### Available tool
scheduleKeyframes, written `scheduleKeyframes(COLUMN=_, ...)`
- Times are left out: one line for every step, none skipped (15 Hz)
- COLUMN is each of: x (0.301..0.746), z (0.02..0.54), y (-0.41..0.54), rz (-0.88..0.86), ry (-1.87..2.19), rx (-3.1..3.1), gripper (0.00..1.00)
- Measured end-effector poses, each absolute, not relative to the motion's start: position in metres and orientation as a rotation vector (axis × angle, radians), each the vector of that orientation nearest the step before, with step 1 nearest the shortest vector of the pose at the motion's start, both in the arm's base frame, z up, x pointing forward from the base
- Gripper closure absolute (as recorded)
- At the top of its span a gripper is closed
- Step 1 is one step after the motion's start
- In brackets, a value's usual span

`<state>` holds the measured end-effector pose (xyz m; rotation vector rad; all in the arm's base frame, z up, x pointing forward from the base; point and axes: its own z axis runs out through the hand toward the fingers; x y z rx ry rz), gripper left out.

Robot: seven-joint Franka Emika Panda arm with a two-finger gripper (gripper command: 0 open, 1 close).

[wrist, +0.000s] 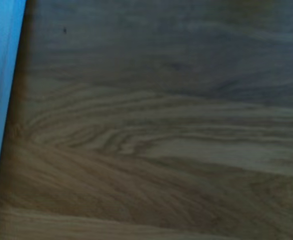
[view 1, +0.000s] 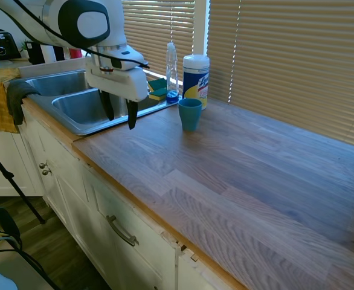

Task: Put the mug in the sink

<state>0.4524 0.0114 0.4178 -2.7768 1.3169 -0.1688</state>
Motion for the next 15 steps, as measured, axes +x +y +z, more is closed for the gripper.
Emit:
scheduleKeyframes(x=0.460, z=0.427, y=0.008, rz=-0.193, ry=1.330, rx=-2.762, gripper=0.00)
scheduleKeyframes(x=0.467, z=0.434, y=0.005, rz=-0.211, ry=1.343, rx=-2.749, gripper=0.00)
scheduleKeyframes(x=0.476, z=0.441, y=0.003, rz=-0.229, ry=1.350, rx=-2.739, gripper=0.00)
scheduleKeyframes(x=0.487, z=0.447, y=0.002, rz=-0.248, ry=1.349, rx=-2.736, gripper=0.00)
scheduleKeyframes(x=0.498, z=0.451, y=0.000, rz=-0.265, ry=1.350, rx=-2.733, gripper=0.00)
scheduleKeyframes(x=0.510, z=0.454, y=-0.002, rz=-0.278, ry=1.359, rx=-2.729, gripper=0.00)
scheduleKeyframes(x=0.522, z=0.457, y=-0.004, rz=-0.293, ry=1.372, rx=-2.720, gripper=0.00)
scheduleKeyframes(x=0.533, z=0.460, y=-0.007, rz=-0.307, ry=1.386, rx=-2.711, gripper=0.00)
scheduleKeyframes(x=0.543, z=0.463, y=-0.009, rz=-0.319, ry=1.393, rx=-2.704, gripper=0.00)
scheduleKeyframes(x=0.553, z=0.466, y=-0.010, rz=-0.330, ry=1.396, rx=-2.697, gripper=0.00)
scheduleKeyframes(x=0.564, z=0.467, y=-0.012, rz=-0.334, ry=1.403, rx=-2.690, gripper=0.00)
scheduleKeyframes(x=0.574, z=0.467, y=-0.013, rz=-0.336, ry=1.409, rx=-2.686, gripper=0.00)
scheduleKeyframes(x=0.584, z=0.465, y=-0.014, rz=-0.335, ry=1.413, rx=-2.683, gripper=0.00)
scheduleKeyframes(x=0.595, z=0.461, y=-0.016, rz=-0.331, ry=1.418, rx=-2.681, gripper=0.00)
scheduleKeyframes(x=0.606, z=0.458, y=-0.016, rz=-0.325, ry=1.422, rx=-2.680, gripper=0.00)
